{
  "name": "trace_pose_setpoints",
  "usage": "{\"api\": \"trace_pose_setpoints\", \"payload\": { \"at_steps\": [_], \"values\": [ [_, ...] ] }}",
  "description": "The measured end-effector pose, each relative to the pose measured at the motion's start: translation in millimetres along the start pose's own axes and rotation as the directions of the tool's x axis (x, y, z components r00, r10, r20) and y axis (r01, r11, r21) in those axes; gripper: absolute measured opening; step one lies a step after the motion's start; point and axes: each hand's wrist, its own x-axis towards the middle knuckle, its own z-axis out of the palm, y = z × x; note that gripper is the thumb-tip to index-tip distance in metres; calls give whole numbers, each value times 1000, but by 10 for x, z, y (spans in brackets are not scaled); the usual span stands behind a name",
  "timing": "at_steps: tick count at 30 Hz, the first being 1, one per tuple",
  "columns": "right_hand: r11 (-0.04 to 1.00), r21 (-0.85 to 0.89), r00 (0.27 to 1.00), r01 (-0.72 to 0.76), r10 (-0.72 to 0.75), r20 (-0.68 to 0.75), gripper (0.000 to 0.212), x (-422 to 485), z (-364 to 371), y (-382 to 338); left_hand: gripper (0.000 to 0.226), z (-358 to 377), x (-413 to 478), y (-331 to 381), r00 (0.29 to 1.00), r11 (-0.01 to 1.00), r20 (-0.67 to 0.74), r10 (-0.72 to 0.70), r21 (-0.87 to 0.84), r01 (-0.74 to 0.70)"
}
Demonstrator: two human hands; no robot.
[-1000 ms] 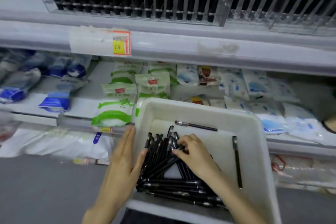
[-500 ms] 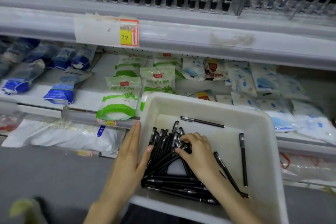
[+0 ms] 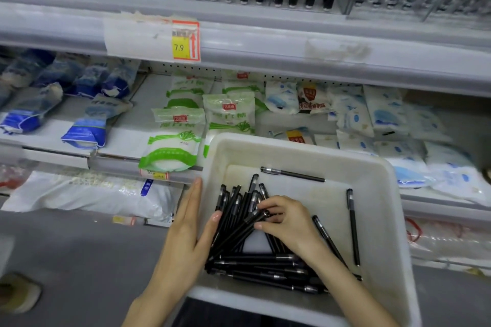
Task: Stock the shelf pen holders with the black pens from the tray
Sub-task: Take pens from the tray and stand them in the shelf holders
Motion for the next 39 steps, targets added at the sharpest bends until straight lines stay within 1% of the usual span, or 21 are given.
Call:
{"api": "trace_pose_setpoints", "payload": {
  "at_steps": [2,5,7,12,15,17,19,21,23,25,27,29,30,31,33,34,35,37,39],
  "values": [
    [996,85,1000,-15,13,23,32,-31,-5,-24,64,1,-19,27,1000,1000,-2,-10,-16,10],
    [994,104,999,11,-16,48,25,-55,16,-69,63,-2,-34,41,1000,1000,-5,-11,-14,11],
    [993,117,998,30,-37,60,25,-50,22,-80,63,-1,-40,43,1000,1000,-9,-9,-10,9],
    [985,173,998,14,-24,51,21,-82,-9,-127,64,-6,-49,53,1000,1000,-20,-4,-2,4],
    [961,277,1000,16,-17,2,16,-137,-179,-285,64,-32,-30,88,1000,999,-16,27,22,-26],
    [923,384,999,27,-9,-48,14,-180,-387,-445,60,-60,15,170,995,994,-8,95,60,-95],
    [889,450,991,90,-36,-126,14,-246,-651,-625,64,-73,86,342,981,975,3,195,107,-194],
    [861,467,968,202,-104,-227,16,-354,-944,-843,66,-62,176,657,959,954,13,283,98,-282],
    [834,439,925,335,-202,-321,13,-509,-1251,-1092,64,-34,244,1071,916,916,18,400,25,-400],
    [800,376,856,467,-304,-418,14,-693,-1586,-1354,58,1,286,1545,849,848,18,528,-65,-526],
    [764,286,767,578,-389,-510,17,-863,-1968,-1594,55,30,333,2016,790,786,26,612,-122,-605],
    [727,200,673,657,-446,-590,24,-1011,-2391,-1823,55,63,413,2452,698,693,9,716,-129,-709],
    [710,161,628,685,-465,-624,28,-1072,-2603,-1929,56,87,467,2662,648,646,11,761,-105,-756],
    [694,130,588,708,-478,-653,31,-1118,-2811,-2025,57,122,540,2864,602,602,28,798,-60,-796],
    [663,101,532,742,-490,-691,34,-1175,-3192,-2183,59,233,714,3207,495,486,62,867,115,-866],
    [651,99,517,752,-490,-702,31,-1181,-3361,-2241,60,300,809,3337,445,417,82,892,230,-879],
    [645,97,506,758,-489,-710,26,-1176,-3513,-2287,59,364,903,3450,422,367,109,900,335,-868],
    [637,80,489,767,-499,-716,19,-1132,-3746,-2353,59,477,1083,3603,433,317,148,889,484,-816],
    [630,54,471,775,-517,-715,18,-1035,-3865,-2398,59,580,1219,3641,460,302,169,872,555,-776]
  ]
}}
